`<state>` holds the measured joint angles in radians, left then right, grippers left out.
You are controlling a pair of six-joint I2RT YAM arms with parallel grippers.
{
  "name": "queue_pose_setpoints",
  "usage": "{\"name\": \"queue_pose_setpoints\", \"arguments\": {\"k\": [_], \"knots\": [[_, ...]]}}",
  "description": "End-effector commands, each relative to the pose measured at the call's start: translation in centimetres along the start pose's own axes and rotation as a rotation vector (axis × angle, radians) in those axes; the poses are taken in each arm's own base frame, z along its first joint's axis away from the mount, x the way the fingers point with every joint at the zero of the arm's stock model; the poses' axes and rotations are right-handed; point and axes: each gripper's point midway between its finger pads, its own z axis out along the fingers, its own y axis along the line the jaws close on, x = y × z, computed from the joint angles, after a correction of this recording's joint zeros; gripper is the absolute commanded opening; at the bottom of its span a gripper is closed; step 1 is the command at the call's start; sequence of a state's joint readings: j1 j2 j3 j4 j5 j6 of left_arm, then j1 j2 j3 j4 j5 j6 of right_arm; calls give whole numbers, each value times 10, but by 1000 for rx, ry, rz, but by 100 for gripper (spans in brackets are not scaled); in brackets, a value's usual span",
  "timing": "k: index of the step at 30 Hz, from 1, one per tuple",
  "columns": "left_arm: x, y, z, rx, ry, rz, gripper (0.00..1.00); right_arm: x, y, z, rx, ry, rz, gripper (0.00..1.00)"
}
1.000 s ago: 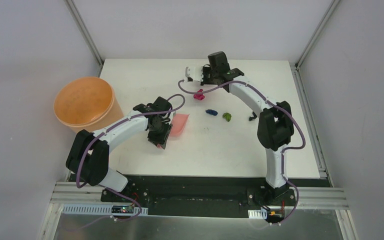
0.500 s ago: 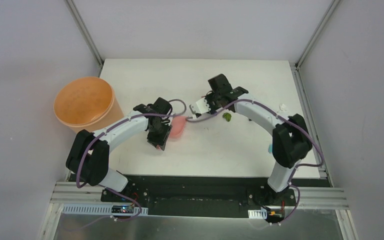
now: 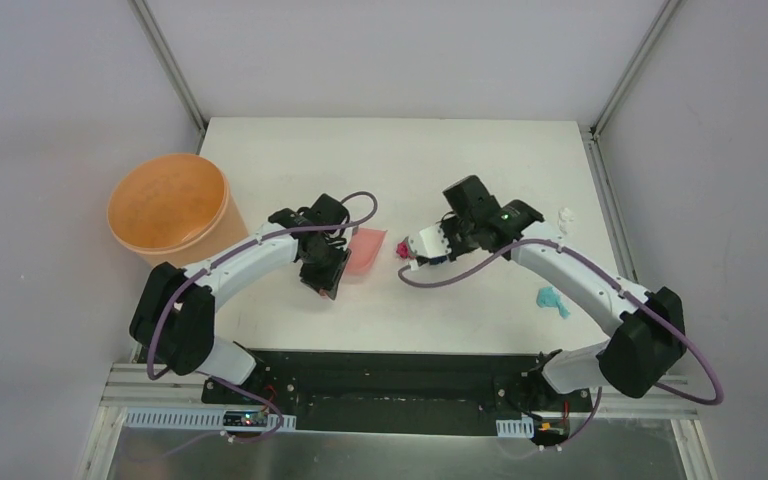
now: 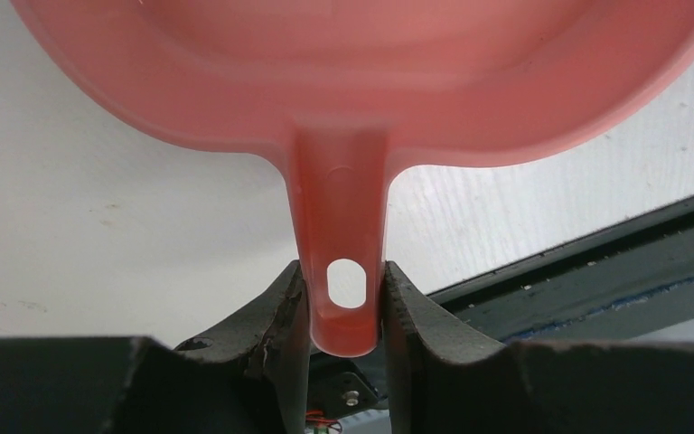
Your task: Sweep away the paper scraps from the table
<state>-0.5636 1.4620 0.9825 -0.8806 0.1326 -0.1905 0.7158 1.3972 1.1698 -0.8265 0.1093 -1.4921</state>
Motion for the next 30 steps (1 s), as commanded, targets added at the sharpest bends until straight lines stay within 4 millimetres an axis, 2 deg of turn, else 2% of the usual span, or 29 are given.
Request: {"name": "queue_pose_setpoints", "arguments": {"k": [1, 4, 6, 8, 11, 16, 18, 21, 25, 30], "knots": [[-20, -24, -33, 25, -115, 107, 1, 31, -52, -49, 224, -25, 419, 0], [-20, -41, -37, 67, -81, 148, 1, 59, -69, -69, 319, -39, 716, 0], [-23, -45, -42, 43, -48, 190, 1, 80, -74, -76, 389, -5, 911, 0], [-26, -41, -47, -29, -7, 242, 3, 90, -71, -79, 426, 1, 1076, 0], [-18, -27, -51, -156, 107, 309, 3, 93, -61, -82, 445, -30, 1248, 0], [-12, -36, -58, -141, 178, 330, 3, 98, -43, -77, 438, -4, 1413, 0], [-2, -44, -62, -118, 232, 339, 3, 96, -38, -73, 404, 12, 1472, 0], [20, -43, -66, -150, 334, 369, 2, 92, -34, -67, 358, 23, 1495, 0], [33, -55, -61, -94, 362, 363, 1, 104, -31, -57, 352, 115, 1520, 0], [34, -50, -47, -146, 419, 365, 2, 104, -31, -44, 349, 142, 1565, 0]]}}
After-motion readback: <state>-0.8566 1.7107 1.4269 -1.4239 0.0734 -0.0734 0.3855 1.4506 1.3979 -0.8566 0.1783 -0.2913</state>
